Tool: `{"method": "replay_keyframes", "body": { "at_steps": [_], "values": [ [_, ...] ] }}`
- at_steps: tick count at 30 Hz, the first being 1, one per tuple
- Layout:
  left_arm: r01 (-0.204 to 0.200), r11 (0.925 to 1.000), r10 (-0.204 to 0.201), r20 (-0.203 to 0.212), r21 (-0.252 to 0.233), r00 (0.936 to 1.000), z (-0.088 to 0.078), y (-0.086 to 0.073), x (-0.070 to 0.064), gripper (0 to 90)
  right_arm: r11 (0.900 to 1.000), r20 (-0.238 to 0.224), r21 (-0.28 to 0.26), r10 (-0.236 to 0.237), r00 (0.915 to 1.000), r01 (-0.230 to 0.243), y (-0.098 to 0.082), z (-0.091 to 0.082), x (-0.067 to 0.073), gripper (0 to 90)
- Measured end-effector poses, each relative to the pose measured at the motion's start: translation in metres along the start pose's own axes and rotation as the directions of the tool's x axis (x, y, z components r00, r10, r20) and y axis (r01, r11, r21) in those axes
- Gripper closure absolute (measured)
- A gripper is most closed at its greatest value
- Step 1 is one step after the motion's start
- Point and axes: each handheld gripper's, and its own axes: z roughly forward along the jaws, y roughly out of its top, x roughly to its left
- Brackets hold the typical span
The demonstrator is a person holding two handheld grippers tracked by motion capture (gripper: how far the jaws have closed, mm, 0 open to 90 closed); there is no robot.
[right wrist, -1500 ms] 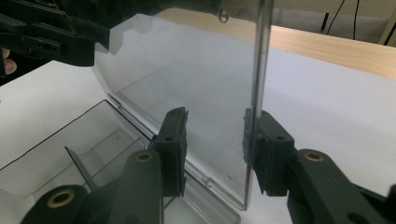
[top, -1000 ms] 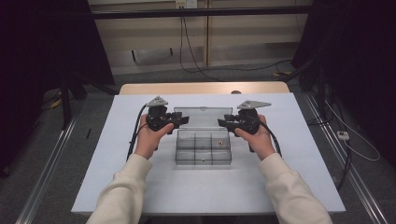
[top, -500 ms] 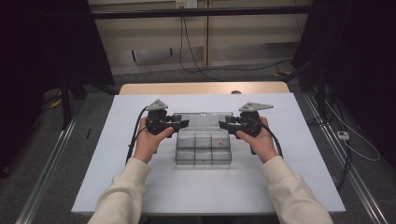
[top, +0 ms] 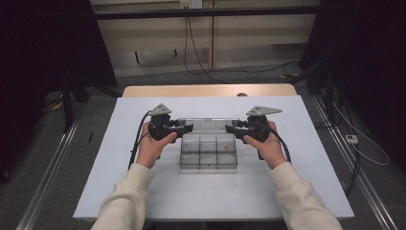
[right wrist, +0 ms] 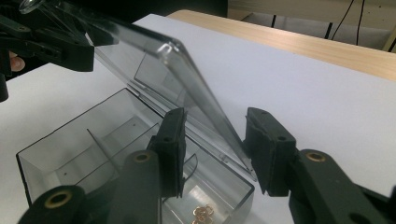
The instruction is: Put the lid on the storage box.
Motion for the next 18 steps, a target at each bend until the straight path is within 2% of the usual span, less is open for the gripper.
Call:
{"method": "replay_keyframes", "body": {
  "at_steps": [7,14,18],
  "values": [
    [0.001,1.0,-0.001,0.0,-0.003,1.0,-0.002,0.0,0.0,54.3,1.0,0.007,-0.014,-0.006,1.0,0.006,-0.001,-0.005,0.003,57.2],
    [0.003,1.0,-0.003,0.002,-0.004,1.0,-0.004,-0.001,0.0,54.4,0.998,0.012,-0.046,0.034,0.9994,-0.033,-0.009,-0.015,0.001,51.2],
    [0.006,1.0,-0.006,0.001,-0.006,1.0,-0.004,-0.001,-0.001,54.3,0.998,0.01,-0.041,0.04,0.9991,-0.04,-0.012,-0.021,0.003,49.9]
  ]
}}
